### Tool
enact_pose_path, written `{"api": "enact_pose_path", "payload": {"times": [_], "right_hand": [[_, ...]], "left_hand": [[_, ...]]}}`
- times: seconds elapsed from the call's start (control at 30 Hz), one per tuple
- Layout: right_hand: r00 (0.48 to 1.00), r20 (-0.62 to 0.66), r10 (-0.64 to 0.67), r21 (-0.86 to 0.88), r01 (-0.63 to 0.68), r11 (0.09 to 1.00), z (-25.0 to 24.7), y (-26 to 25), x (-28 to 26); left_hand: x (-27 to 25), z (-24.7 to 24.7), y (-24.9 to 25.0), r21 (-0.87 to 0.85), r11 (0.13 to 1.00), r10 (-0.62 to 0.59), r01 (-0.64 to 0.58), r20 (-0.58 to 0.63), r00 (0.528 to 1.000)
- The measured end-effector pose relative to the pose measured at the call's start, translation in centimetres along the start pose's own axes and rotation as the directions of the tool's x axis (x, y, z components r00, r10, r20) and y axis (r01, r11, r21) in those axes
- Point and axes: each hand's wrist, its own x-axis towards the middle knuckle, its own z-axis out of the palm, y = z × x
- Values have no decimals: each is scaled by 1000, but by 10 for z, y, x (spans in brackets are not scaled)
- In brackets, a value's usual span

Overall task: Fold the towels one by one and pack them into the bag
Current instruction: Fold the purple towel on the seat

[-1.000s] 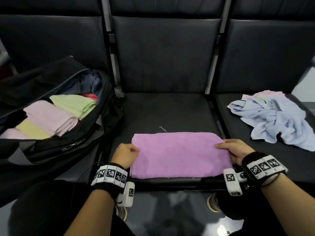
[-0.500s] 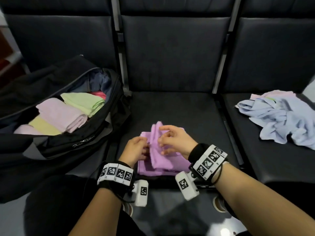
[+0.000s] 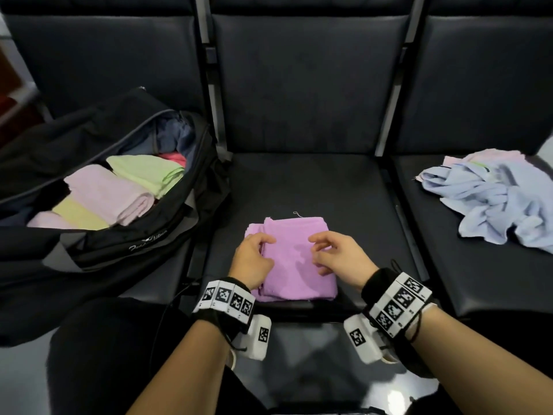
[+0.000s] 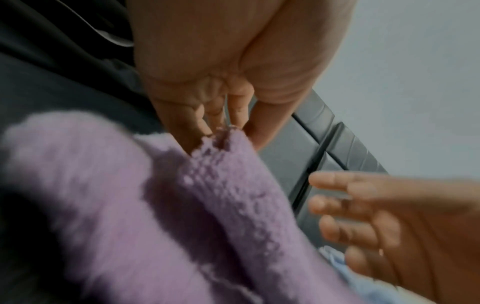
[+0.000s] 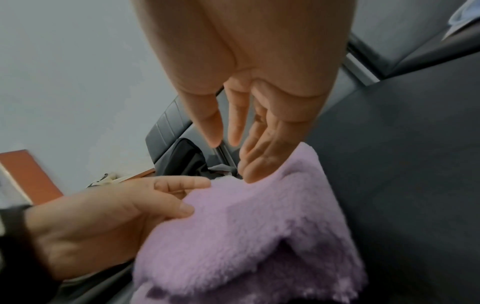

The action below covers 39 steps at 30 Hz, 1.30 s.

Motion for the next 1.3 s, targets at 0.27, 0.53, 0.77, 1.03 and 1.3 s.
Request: {"api": "enact_pose_path", "payload": {"times": [0.27, 0.53, 0.77, 1.03, 1.3], "right_hand": [[987, 123, -102, -372, 142, 917, 10, 13, -4], [913, 359, -194, -538, 373, 756, 16, 14, -15], [890, 409, -203, -782, 456, 424, 25, 31, -18], [871, 407, -273, -842, 474, 257, 31, 45, -13], [960, 100, -261, -476, 276, 835, 11, 17, 6]], "left_hand": [[1, -23, -14, 107, 989, -116, 104, 107, 988], [2, -22, -14, 176, 980, -100, 89, 54, 993], [1, -27, -11, 188, 976, -113, 108, 15, 994], [-6, -23, -4, 467, 880, -68, 89, -63, 996], [-21, 11, 13, 731, 663, -37, -162, 247, 968]]}}
